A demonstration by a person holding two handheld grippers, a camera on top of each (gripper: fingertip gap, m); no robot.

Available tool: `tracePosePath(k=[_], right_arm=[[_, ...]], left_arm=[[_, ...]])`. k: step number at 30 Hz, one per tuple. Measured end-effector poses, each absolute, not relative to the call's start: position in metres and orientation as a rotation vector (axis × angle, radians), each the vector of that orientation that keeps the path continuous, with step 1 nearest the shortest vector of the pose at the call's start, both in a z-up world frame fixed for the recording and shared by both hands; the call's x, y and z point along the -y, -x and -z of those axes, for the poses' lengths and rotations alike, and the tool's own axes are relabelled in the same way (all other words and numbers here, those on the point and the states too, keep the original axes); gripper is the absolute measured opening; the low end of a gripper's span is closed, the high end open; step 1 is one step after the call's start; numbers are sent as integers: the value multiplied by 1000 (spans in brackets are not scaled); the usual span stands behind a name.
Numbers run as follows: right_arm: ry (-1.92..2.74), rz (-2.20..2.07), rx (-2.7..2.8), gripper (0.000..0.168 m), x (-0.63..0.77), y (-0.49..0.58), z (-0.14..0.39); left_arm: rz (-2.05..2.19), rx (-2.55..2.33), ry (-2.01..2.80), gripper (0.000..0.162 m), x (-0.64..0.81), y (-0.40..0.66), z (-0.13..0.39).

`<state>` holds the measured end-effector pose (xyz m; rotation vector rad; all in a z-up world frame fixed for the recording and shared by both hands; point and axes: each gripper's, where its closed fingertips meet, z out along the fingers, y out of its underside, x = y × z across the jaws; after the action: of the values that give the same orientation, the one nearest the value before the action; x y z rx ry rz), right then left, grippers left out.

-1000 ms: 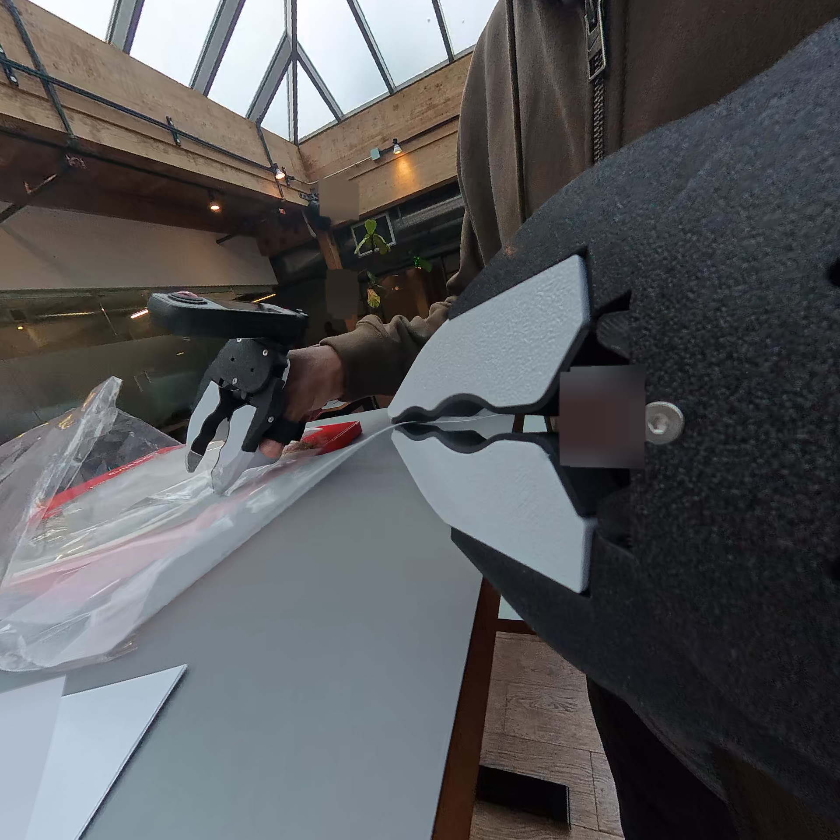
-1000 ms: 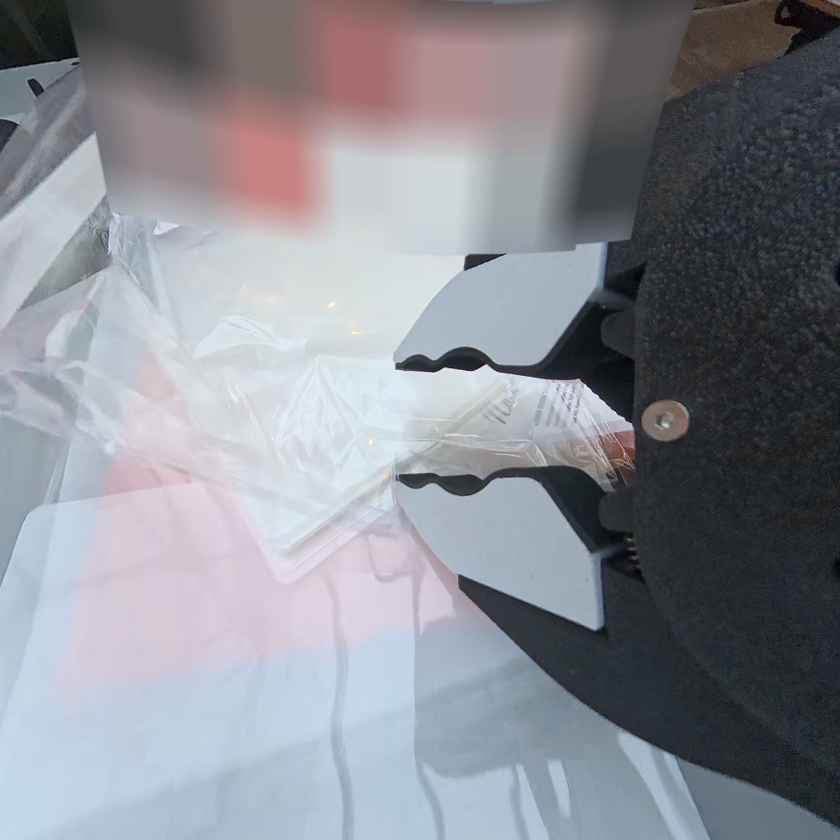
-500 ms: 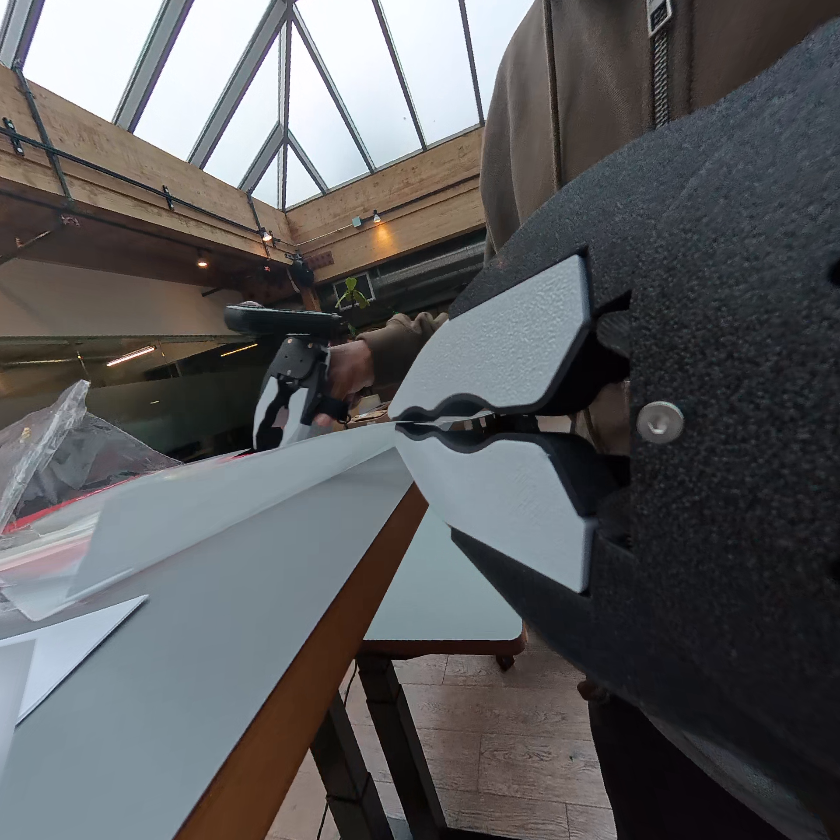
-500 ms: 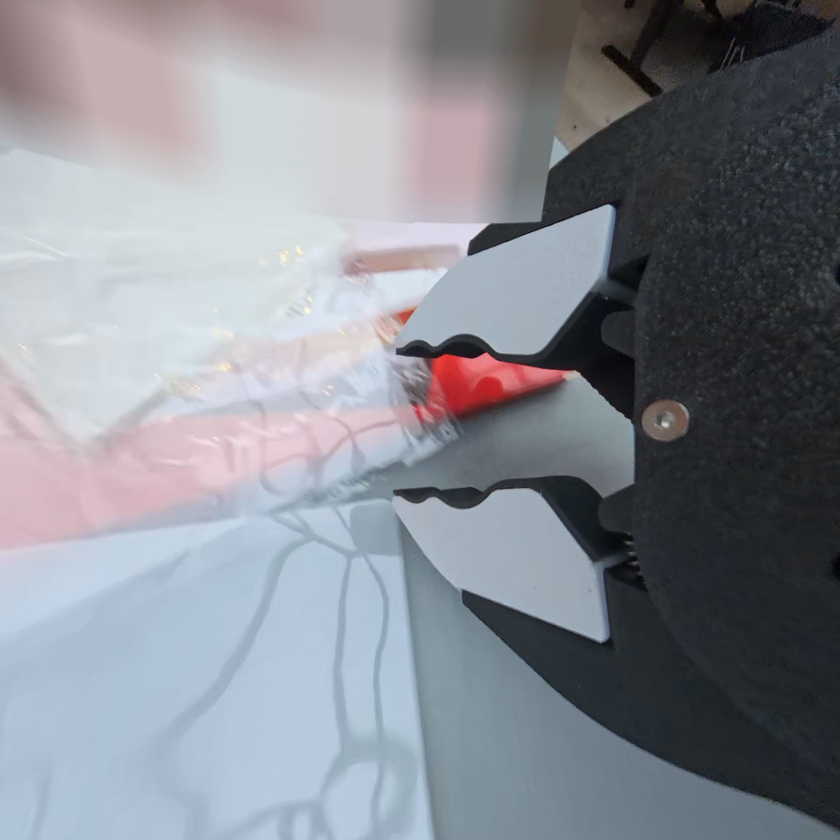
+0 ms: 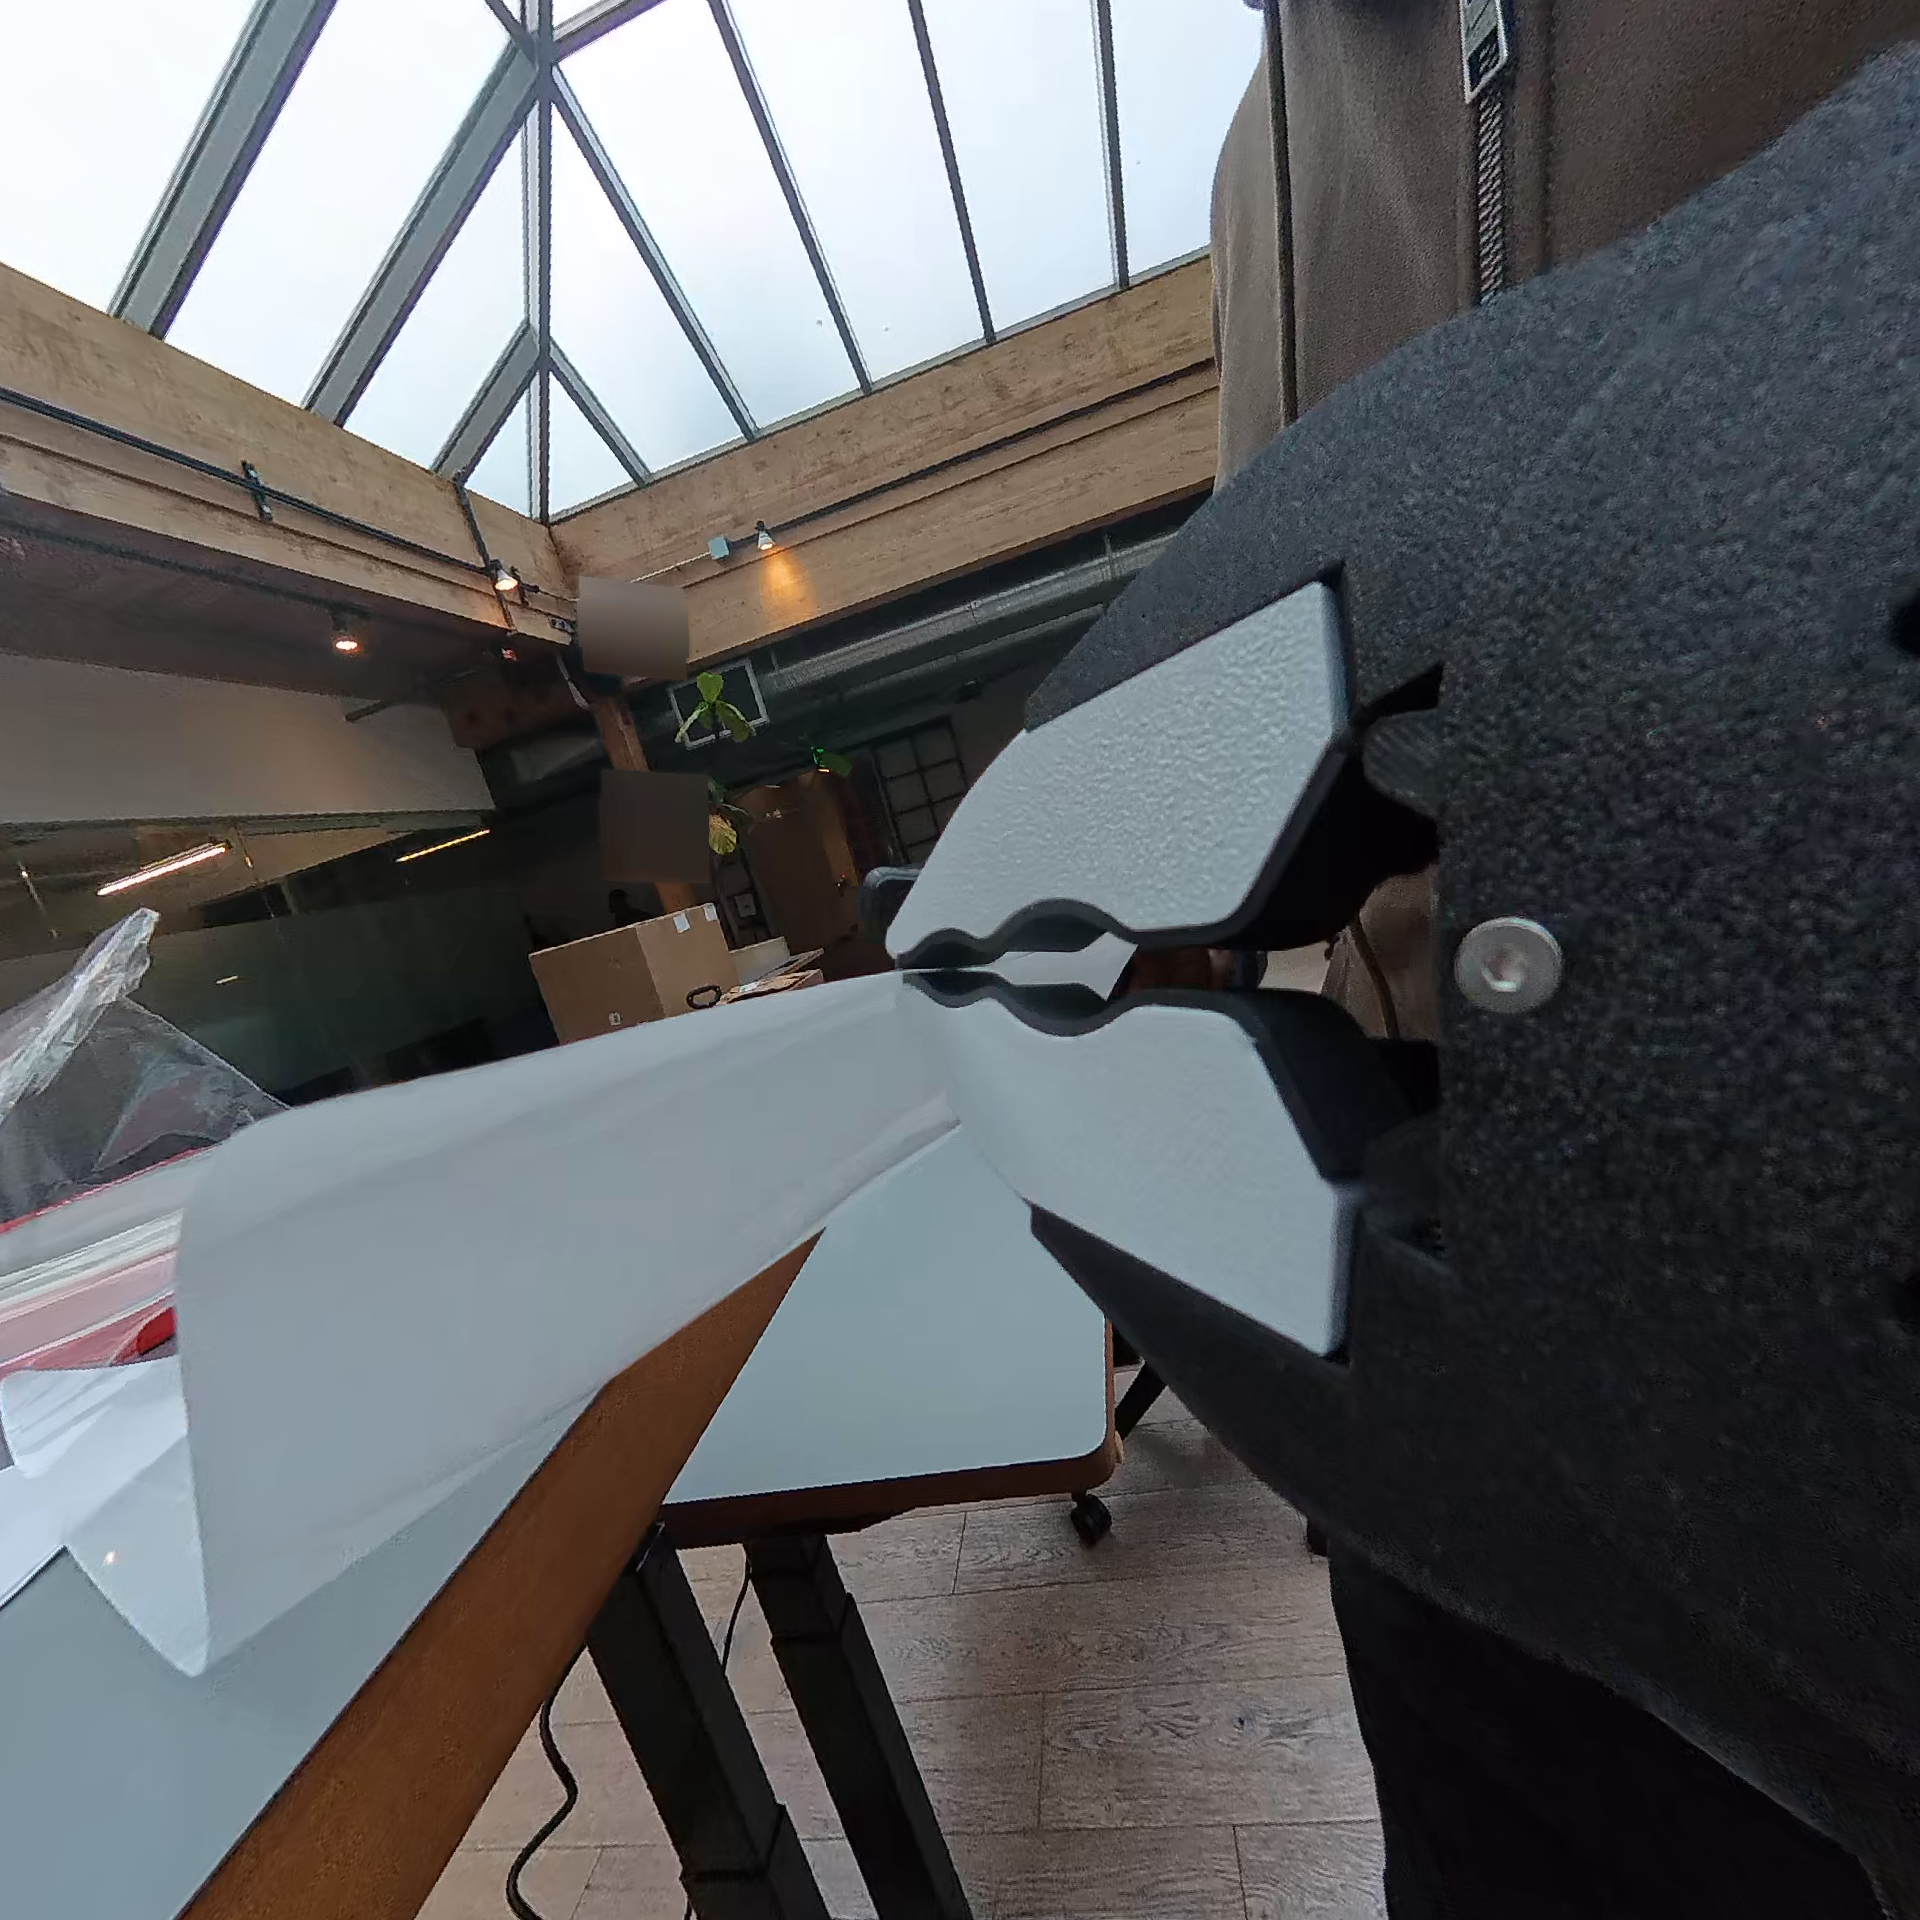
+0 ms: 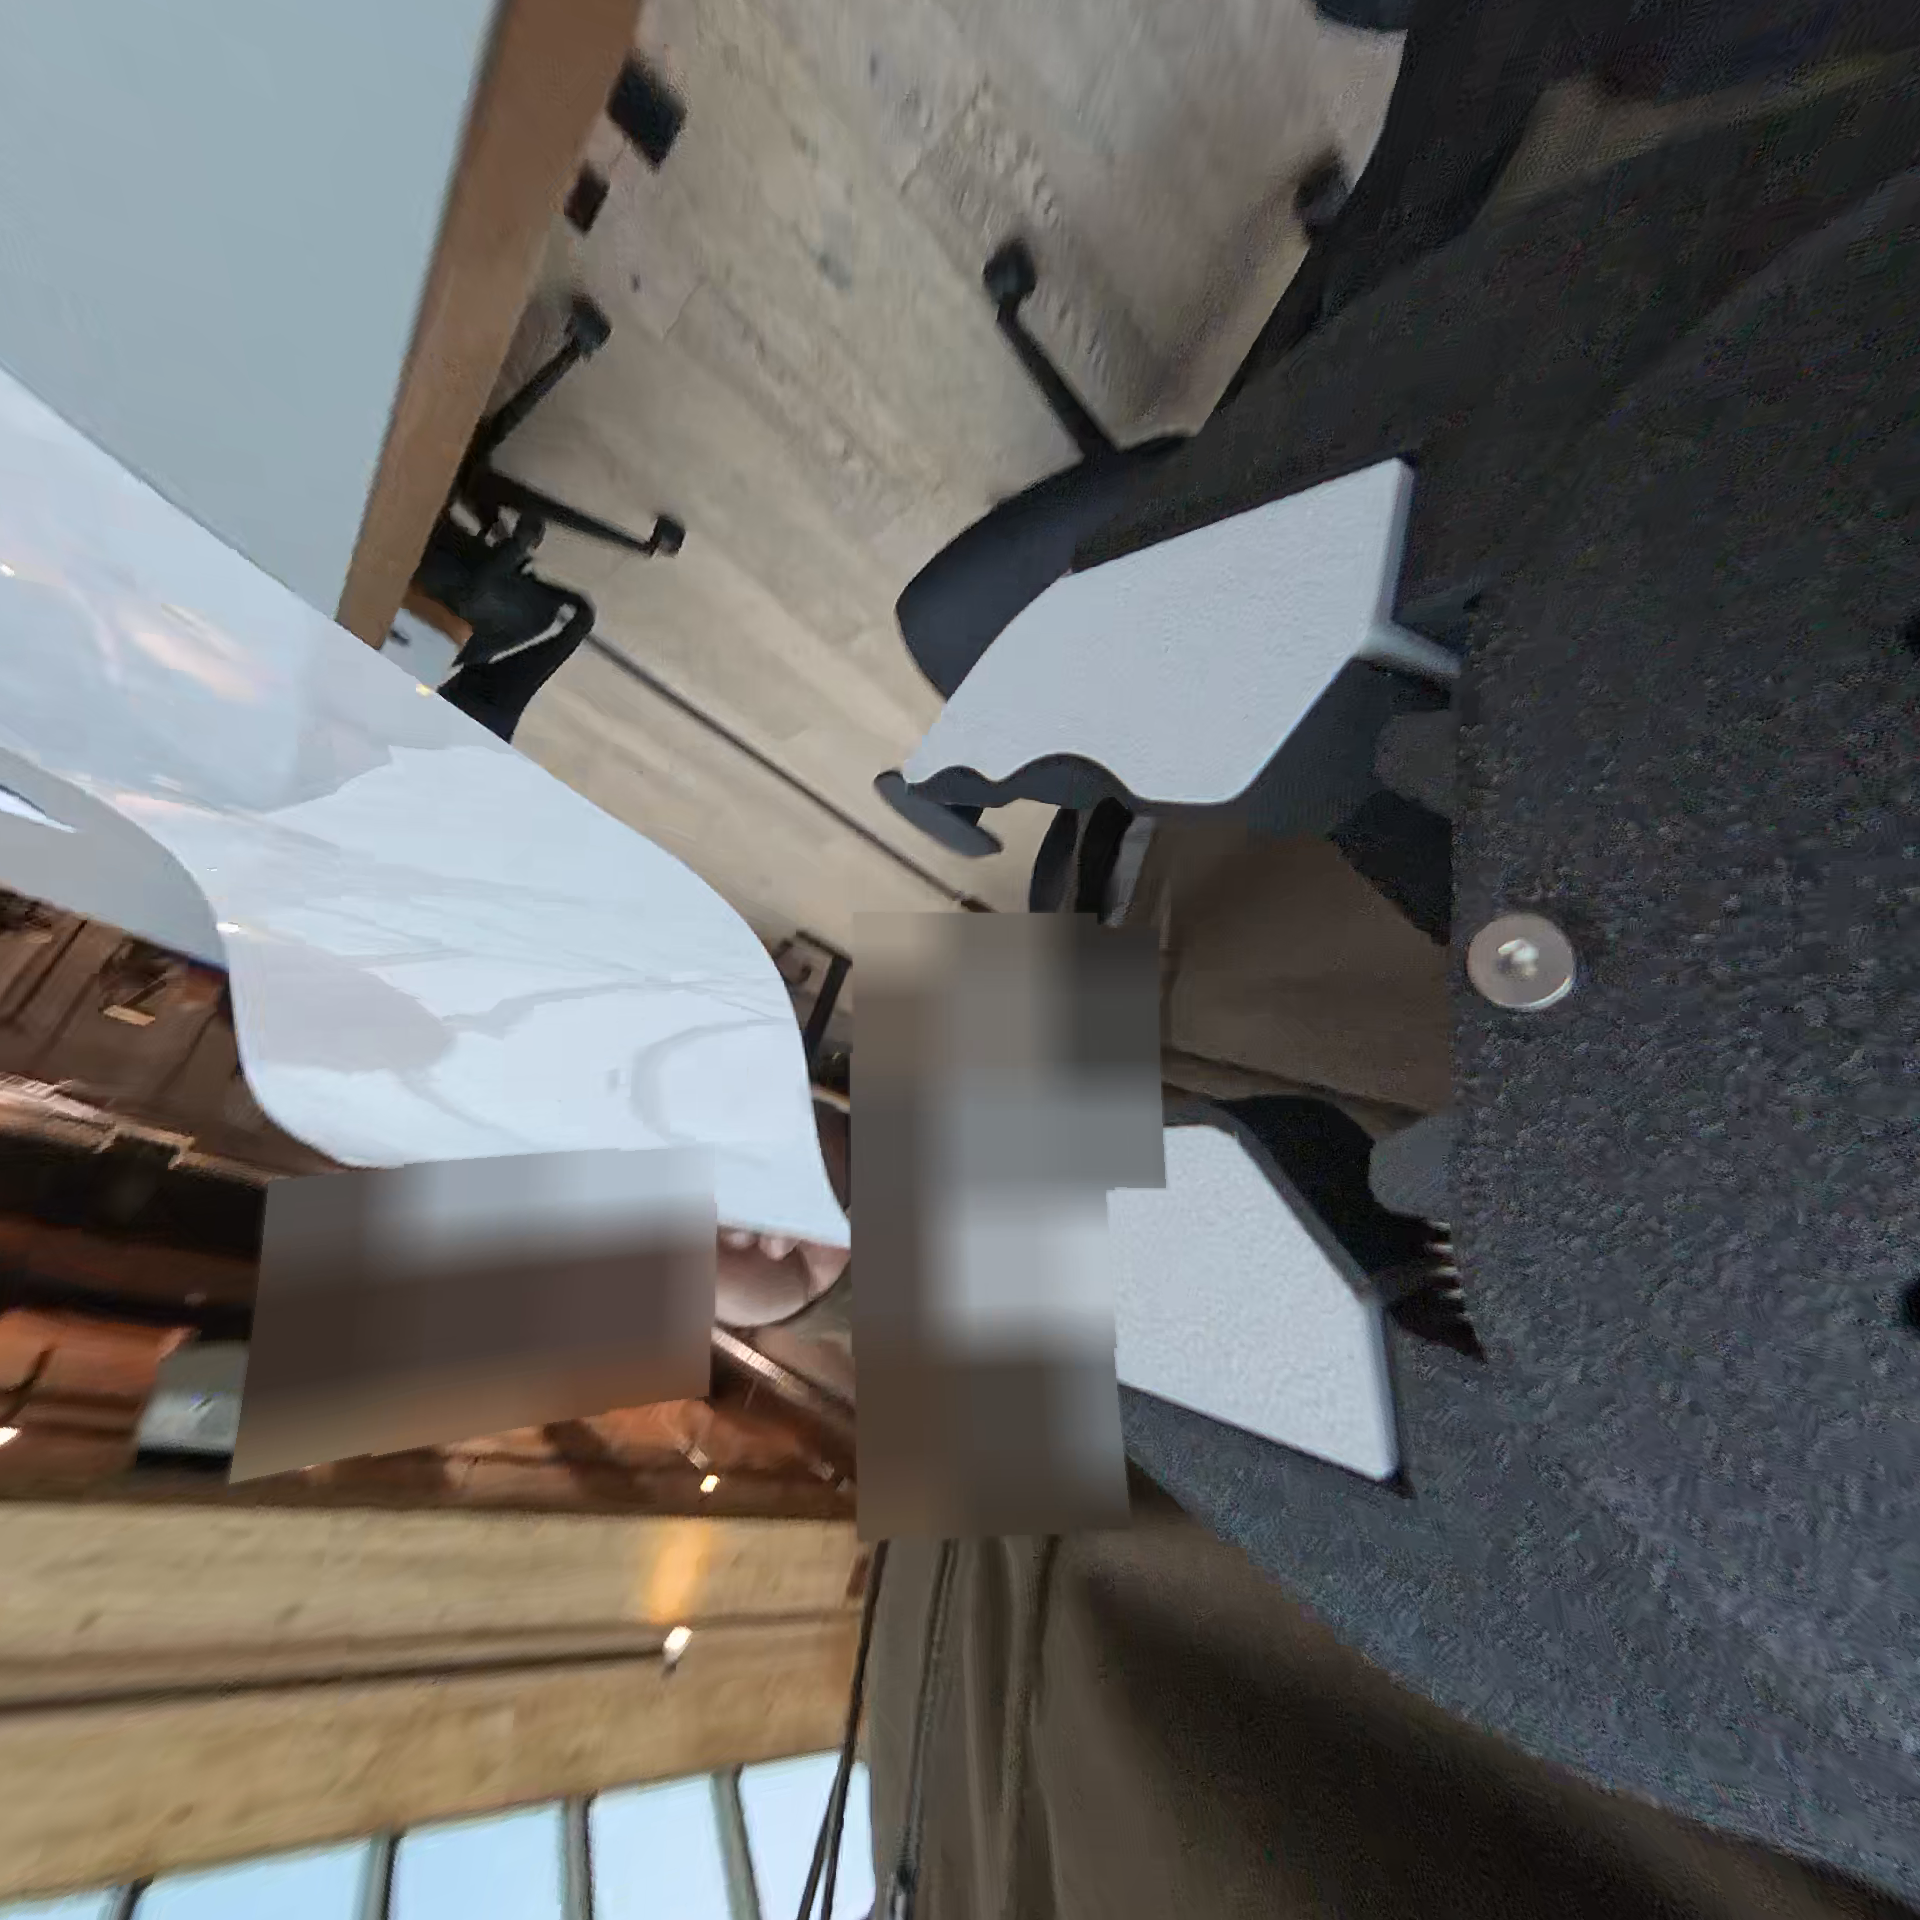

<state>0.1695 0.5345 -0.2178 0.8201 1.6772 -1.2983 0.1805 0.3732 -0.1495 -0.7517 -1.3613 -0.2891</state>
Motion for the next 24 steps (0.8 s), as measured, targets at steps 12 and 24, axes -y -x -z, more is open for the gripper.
tracePosePath(k=[12, 24], right_arm=[[-942, 1481, -1379, 55, -485, -160, 212], [-1022, 1514, -1365, 19, -466, -156, 213]], left_arm=[[336, 1311, 816, 0, -375, -196, 157], [331, 1287, 856, 0, -369, -206, 159]])
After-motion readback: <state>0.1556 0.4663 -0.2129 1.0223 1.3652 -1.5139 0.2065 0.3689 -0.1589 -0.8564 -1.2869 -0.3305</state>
